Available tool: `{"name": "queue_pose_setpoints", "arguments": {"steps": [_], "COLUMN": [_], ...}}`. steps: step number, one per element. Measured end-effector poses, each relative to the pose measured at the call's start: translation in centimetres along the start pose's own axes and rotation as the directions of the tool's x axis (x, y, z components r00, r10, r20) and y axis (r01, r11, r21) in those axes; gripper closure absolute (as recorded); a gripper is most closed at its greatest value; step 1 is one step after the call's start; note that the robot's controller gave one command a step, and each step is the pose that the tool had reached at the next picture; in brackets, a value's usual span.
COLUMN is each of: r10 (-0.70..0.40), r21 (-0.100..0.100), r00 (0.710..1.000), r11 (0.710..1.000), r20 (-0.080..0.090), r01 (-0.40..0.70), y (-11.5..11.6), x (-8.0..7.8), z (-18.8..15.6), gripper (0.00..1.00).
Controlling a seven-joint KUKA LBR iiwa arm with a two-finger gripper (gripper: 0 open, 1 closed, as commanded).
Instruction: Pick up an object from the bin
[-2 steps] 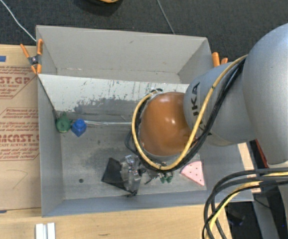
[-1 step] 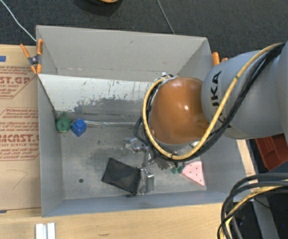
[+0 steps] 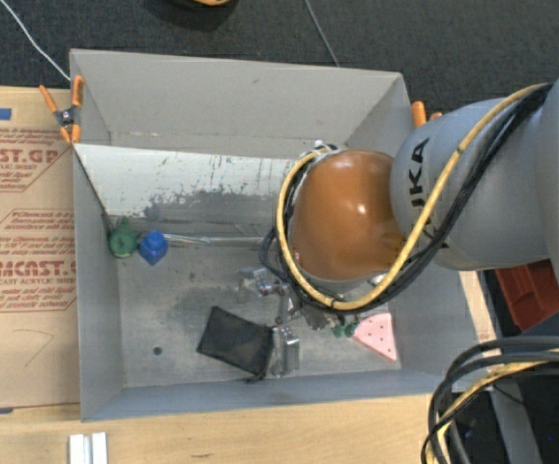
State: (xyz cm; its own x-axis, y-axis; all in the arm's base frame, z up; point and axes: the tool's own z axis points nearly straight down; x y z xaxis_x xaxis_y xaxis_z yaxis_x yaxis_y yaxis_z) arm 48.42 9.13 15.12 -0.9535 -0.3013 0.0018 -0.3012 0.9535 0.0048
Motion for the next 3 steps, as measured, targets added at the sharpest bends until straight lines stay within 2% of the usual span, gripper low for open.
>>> {"name": "queue_pose_setpoints", "arguments": {"steps": [1, 2, 3], "r10": [0.345, 0.173, 0.136], "r21": [-0.002, -0.001, -0.001], "r00": [0.939, 0.985, 0.991], "r11": [0.939, 0.985, 0.991], "r20": [0.005, 0.010, 0.001], "r01": [-0.345, -0.173, -0.136], "y": [2.9, 2.6, 2.2], "x": [-1.9, -2.0, -1.7], "z": [6.5, 8.3, 8.1], "gripper": [0.00, 0.00, 1.00]}}
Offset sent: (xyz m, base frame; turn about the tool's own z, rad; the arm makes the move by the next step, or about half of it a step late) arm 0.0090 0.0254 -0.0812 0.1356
